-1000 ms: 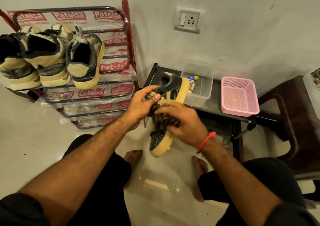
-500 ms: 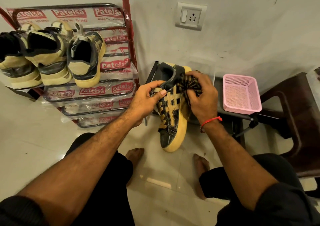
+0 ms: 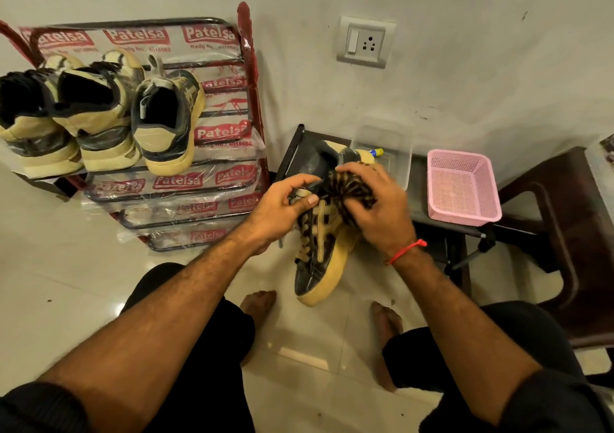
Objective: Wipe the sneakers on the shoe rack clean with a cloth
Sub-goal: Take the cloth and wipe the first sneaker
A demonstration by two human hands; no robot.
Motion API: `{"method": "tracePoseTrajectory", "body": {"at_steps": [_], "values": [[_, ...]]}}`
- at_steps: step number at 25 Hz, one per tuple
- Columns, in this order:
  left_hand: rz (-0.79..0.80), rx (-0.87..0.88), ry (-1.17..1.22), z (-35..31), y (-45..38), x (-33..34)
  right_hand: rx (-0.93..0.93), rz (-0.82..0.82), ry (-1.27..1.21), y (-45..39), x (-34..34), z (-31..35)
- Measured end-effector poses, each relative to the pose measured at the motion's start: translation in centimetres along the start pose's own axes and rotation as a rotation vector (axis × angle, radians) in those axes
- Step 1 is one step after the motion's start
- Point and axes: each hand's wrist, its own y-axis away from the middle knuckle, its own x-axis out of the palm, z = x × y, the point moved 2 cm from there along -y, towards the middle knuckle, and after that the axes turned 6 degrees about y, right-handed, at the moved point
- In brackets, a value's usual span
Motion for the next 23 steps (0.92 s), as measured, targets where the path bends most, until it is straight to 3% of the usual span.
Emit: {"method": "tracePoseTrajectory", "body": {"at_steps": [3,7,10,14,17,20,23], "values": [[0.152,0.160,-0.306,0.5,0.1,1.4,0.171,-0.236,0.028,-2.1,-2.4,-3.2],[0.142,0.312,-0.428,0.9,-0.2,1.8,0.283,-0.290,-0.049,-1.2,-3.0,-4.1],[-0.001,0.269,-0.403,1.3,-0.6,0.8,0.144,-0.183,-0.110,1.4,-0.6,-1.5],[-0.119,0.108,-0.103,-0.2,-0.9,-0.2,-0.114,0.073,-0.052,3.5,2.5,1.5],[-0.023,0.097,-0.154,-0.6,-0.2,0.0,-0.103,-0.077,-0.032,1.4,0.8,1.1],[0.107,0.122,-0.225,0.3,0.2,1.1,0.160,-0.291,0.009,-1.3,-2.0,-1.9],[0.052,0.169,-0.241,0.2,-0.3,1.1,0.267,-0.369,0.051,-0.8,-2.6,-3.6]]}}
